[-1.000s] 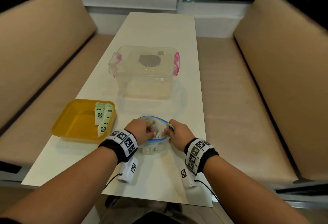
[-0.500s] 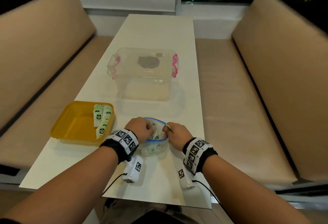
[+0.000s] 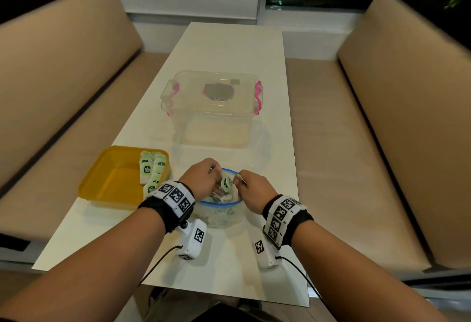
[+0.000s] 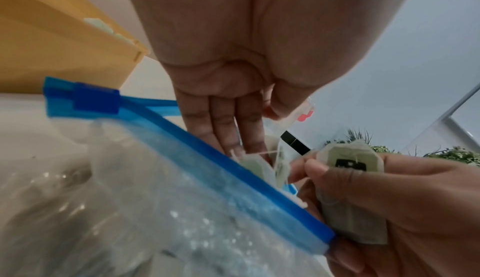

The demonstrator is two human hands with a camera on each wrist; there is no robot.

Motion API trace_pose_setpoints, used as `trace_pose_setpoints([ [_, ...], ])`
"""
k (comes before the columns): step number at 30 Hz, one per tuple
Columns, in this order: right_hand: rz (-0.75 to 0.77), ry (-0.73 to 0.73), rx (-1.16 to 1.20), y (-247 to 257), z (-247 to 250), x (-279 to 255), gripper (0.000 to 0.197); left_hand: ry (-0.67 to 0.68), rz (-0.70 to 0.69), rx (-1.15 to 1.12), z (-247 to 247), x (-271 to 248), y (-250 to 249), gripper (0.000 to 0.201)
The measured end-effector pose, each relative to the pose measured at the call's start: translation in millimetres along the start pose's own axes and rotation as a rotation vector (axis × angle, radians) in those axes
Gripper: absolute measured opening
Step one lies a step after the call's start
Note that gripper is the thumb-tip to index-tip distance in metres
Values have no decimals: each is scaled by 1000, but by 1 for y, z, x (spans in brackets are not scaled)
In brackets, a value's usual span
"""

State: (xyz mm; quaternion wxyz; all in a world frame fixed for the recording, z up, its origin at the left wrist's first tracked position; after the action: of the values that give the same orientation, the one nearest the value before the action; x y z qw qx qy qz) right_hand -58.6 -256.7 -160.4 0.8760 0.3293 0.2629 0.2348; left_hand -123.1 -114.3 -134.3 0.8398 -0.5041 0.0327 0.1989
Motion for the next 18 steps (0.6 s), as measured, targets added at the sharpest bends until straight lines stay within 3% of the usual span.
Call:
trace_pose_setpoints([
  [2, 4, 11, -1, 1, -1, 0, 19, 33, -15, -6, 0, 0, -3, 15],
  [6, 3, 10, -41, 1, -5, 3, 40, 51, -31, -34, 0, -4, -6, 10],
  [7, 10, 5, -31, 0, -6, 5, 35, 72, -47, -34, -1, -5, -7, 6],
  [9, 14, 8, -52, 2, -7, 7, 16, 110, -92, 13, -2, -5, -7, 17],
  [10, 11, 9, -71, 5, -5, 7, 16, 112, -104, 44, -1, -5, -5, 23],
  [15, -2, -71, -68, 4, 2, 11, 29, -72, -103, 153, 15, -1, -1, 29],
  [18, -13, -109, -48, 6, 10, 11, 25, -141, -119, 217, 32, 0, -6, 24],
])
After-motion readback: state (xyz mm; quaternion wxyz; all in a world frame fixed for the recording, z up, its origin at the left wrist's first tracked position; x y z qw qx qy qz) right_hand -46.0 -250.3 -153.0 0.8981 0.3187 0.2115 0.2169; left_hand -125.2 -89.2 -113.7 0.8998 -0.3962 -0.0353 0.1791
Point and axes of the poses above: each hand's wrist, its own x-axis towards the middle knuckle, its own z-axis out of the back of the hand, y = z × x, the point moved 5 cm from there along x, towards the middle knuckle, and after that the axes turned 6 degrees about -z, right-handed, at the moved point
